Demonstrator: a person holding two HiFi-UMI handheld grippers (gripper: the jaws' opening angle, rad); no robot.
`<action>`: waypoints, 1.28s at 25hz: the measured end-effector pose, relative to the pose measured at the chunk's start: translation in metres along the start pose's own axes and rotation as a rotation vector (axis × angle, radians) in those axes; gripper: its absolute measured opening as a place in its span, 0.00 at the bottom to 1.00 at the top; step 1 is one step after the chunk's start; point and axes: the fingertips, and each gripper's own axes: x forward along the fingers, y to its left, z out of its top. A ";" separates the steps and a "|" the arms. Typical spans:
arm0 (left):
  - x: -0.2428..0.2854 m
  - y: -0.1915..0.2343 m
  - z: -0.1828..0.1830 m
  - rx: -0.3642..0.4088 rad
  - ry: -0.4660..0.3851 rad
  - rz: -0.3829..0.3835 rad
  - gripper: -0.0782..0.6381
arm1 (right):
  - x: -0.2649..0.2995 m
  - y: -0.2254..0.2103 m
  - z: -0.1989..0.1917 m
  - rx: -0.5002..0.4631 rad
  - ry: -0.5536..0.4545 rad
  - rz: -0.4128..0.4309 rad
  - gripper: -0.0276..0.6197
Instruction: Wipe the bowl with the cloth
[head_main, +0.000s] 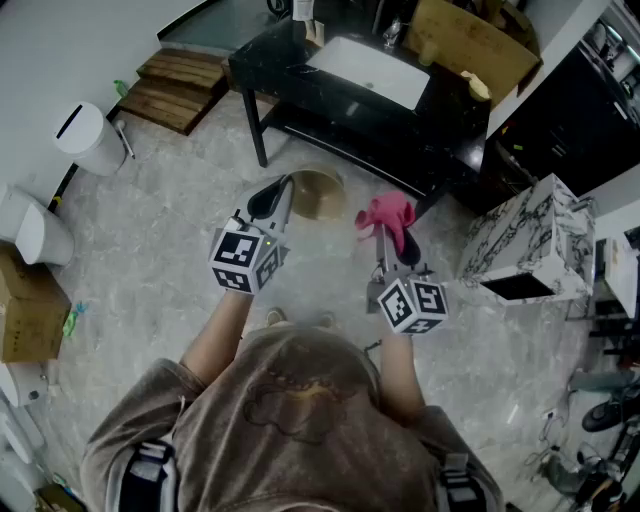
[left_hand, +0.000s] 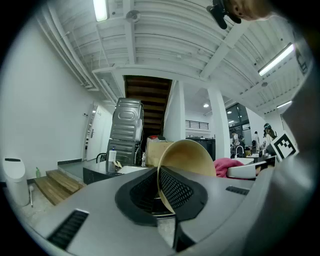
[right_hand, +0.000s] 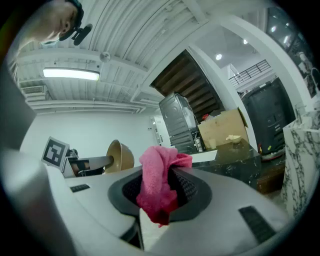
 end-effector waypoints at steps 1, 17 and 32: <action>0.002 -0.002 -0.001 0.000 0.002 0.003 0.14 | 0.001 -0.002 0.000 0.002 0.001 0.003 0.18; 0.031 -0.015 -0.018 -0.058 -0.007 0.067 0.14 | 0.025 -0.037 -0.012 0.024 0.030 0.103 0.19; 0.179 0.047 -0.025 -0.086 0.032 0.037 0.14 | 0.150 -0.104 0.001 0.032 0.044 0.054 0.19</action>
